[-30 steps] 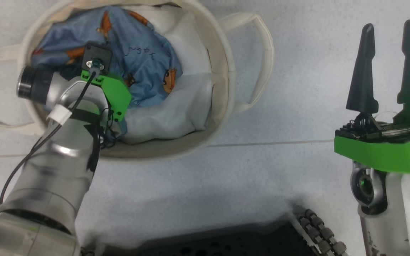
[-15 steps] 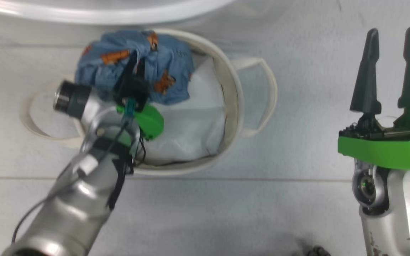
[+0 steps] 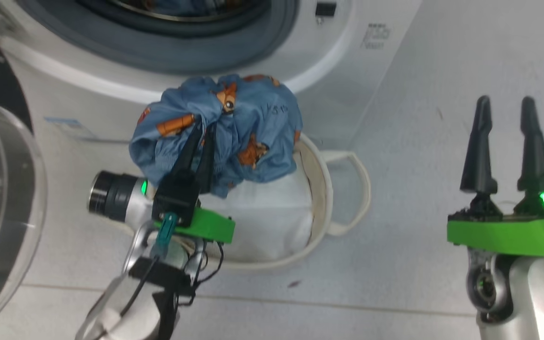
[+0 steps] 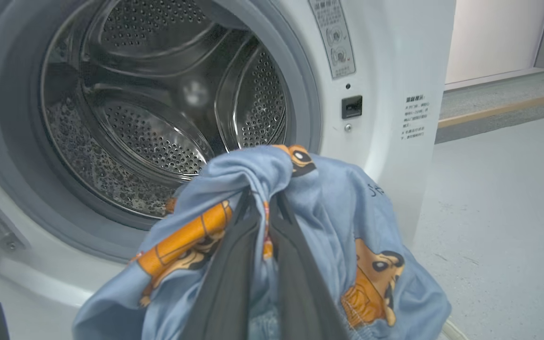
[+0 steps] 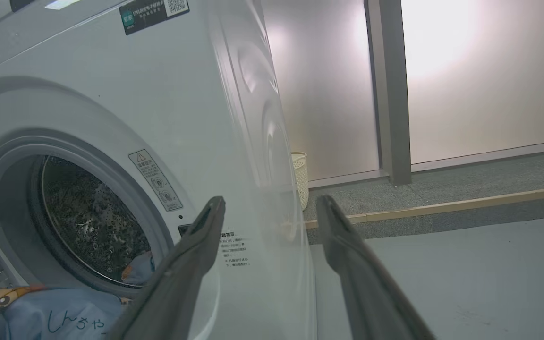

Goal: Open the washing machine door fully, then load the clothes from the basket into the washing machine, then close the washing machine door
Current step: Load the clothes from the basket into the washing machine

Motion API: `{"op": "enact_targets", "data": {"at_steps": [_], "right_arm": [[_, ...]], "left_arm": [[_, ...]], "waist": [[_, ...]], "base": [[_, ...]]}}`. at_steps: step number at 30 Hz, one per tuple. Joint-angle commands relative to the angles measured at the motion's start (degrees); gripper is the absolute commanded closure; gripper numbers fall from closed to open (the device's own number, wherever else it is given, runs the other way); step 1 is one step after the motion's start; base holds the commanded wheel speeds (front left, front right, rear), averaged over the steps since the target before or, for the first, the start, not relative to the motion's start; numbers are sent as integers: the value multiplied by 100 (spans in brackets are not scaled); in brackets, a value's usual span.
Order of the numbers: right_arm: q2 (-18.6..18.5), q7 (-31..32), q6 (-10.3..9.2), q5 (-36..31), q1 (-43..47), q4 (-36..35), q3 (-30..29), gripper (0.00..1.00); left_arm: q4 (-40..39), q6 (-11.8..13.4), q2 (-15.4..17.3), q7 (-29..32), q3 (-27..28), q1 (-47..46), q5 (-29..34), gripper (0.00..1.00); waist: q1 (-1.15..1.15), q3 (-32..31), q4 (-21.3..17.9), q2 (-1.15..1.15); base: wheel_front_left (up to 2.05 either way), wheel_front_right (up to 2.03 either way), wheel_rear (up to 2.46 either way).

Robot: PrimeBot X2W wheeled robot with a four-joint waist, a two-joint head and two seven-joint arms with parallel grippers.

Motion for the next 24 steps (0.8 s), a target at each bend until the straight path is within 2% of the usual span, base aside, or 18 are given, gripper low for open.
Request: {"op": "enact_targets", "data": {"at_steps": [1,11,16,24], "right_arm": [[21,-28,24,52,86,-151,163,0],[21,-28,24,191,567,-44,80,0],[21,-28,24,234,732,4,84,0],[21,-28,24,239,839,-3,107,0]], "left_arm": [[-335,-4,144,-66,245,28,61,100],[-1383,51,-4,-66,707,1177,71,100],[-1500,8,-82,-66,879,1610,108,100],[-1588,-152,-150,-66,1145,1804,169,100]], "waist": [[0,-373,122,0],[0,-1123,258,0],[0,-1388,271,0],[0,-1401,228,0]], "base": [[0,0,0],[0,0,0],[0,0,0],[0,0,0]]}}
